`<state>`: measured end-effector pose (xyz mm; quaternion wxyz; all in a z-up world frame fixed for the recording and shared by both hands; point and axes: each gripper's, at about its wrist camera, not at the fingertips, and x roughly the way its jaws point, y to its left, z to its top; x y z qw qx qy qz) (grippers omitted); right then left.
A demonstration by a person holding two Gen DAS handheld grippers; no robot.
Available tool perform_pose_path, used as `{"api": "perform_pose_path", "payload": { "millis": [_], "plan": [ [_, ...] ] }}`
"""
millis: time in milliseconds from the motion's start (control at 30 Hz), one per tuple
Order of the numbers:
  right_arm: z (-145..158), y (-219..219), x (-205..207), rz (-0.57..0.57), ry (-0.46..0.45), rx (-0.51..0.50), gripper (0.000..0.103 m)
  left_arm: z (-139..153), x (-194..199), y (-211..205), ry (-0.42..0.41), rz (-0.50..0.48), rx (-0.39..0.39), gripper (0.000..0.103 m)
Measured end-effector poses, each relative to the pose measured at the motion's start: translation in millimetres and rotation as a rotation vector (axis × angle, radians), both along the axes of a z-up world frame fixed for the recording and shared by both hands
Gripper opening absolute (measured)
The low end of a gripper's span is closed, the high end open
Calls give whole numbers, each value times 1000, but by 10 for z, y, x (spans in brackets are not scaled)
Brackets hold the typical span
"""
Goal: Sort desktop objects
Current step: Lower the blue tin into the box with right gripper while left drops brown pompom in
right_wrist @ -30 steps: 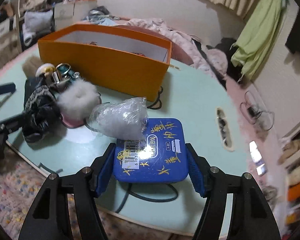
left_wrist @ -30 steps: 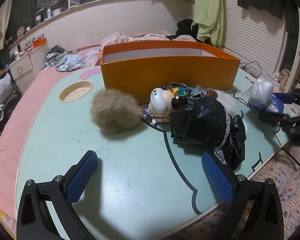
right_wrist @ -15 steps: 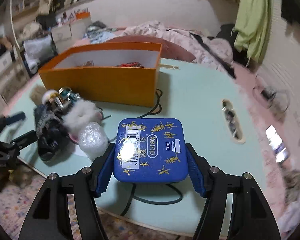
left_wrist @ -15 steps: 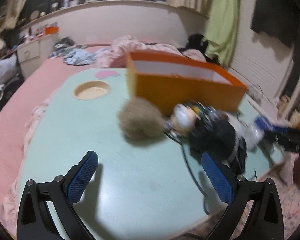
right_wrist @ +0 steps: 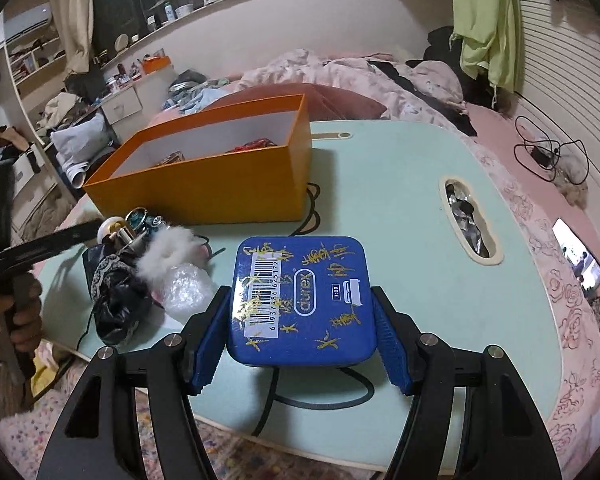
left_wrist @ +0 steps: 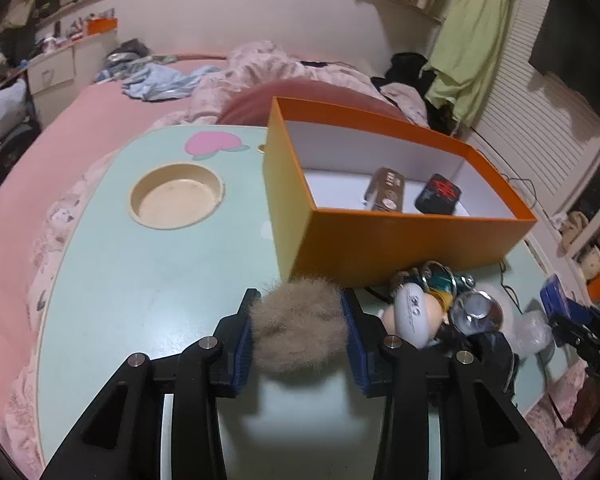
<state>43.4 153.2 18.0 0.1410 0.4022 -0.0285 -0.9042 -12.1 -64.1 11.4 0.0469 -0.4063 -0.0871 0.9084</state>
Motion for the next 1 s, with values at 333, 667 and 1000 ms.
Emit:
{"api": "perform_pose_path", "payload": {
  "millis": [333, 667, 1000],
  "plan": [
    [146, -22, -34, 35, 24, -80, 67, 479, 306, 23, 153, -20, -11, 38],
    [669, -474, -554, 145, 113, -77, 67, 871, -398, 429, 181, -63, -52, 38],
    [487, -825, -1214, 75, 83, -11, 68, 874, -761, 382, 176, 51, -36, 84]
  ]
}}
